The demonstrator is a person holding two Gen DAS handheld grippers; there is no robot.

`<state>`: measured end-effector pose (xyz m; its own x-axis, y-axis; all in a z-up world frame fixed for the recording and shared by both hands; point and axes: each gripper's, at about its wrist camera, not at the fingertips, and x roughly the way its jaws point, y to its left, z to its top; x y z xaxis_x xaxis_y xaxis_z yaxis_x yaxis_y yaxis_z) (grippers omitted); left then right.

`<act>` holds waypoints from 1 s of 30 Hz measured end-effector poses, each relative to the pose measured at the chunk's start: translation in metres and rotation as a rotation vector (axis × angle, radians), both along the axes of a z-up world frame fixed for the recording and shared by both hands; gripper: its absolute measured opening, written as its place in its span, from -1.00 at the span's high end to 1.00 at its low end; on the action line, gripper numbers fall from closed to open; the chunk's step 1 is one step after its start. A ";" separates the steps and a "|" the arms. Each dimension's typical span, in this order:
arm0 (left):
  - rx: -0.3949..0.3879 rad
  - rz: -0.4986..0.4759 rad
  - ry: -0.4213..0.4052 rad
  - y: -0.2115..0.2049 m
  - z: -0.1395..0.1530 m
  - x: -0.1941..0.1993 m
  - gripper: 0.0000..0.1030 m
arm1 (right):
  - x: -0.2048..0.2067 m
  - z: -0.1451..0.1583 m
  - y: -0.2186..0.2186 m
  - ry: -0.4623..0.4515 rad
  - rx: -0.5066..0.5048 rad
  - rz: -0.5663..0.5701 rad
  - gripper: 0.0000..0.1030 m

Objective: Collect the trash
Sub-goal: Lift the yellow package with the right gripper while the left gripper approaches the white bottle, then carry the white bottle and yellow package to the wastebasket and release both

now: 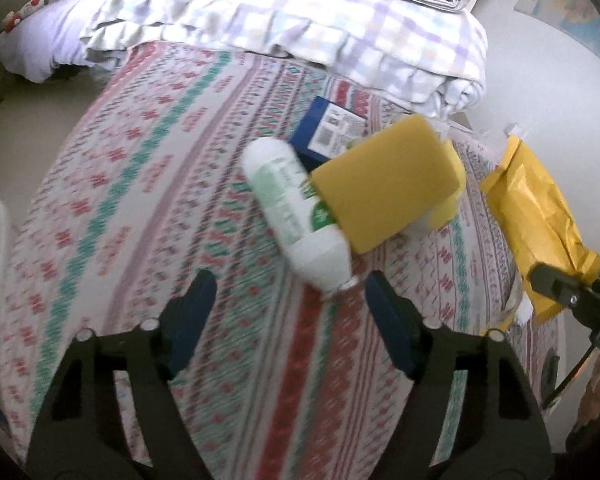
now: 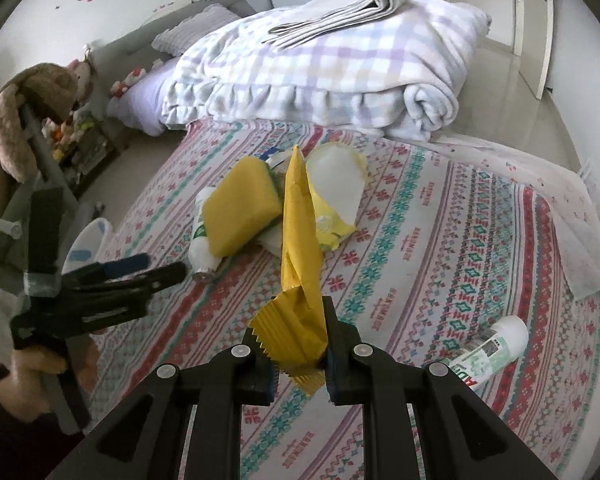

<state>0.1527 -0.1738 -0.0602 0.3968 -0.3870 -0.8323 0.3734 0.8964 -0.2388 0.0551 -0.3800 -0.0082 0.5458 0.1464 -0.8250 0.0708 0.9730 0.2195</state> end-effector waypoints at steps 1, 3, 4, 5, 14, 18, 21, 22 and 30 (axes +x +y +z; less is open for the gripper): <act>0.003 -0.001 -0.004 -0.004 -0.002 0.001 -0.36 | 0.001 0.000 -0.002 0.000 0.003 -0.002 0.65; 0.014 -0.007 -0.007 -0.010 -0.007 0.004 -0.23 | 0.002 -0.001 -0.005 0.001 0.007 -0.004 0.65; 0.015 -0.009 -0.007 -0.013 -0.009 0.004 -0.19 | 0.002 -0.001 -0.006 0.004 0.009 -0.006 0.65; 0.019 -0.011 -0.004 -0.015 -0.012 0.006 -0.15 | 0.002 -0.002 -0.008 0.006 0.011 -0.007 0.65; 0.029 -0.013 -0.012 -0.014 -0.014 0.008 0.22 | 0.003 -0.006 -0.016 0.019 0.013 -0.024 0.65; 0.030 -0.018 -0.041 -0.006 -0.003 0.004 0.26 | 0.003 -0.002 -0.013 0.006 0.010 -0.023 0.65; 0.031 -0.018 -0.053 0.004 0.004 0.002 0.41 | 0.005 0.003 -0.008 -0.010 0.012 -0.014 0.66; 0.030 -0.017 -0.055 0.007 0.005 0.002 0.41 | 0.006 0.005 -0.005 -0.016 0.013 -0.010 0.65; 0.038 0.008 -0.083 0.041 0.018 -0.001 0.47 | 0.016 0.017 0.022 -0.047 0.015 0.025 0.65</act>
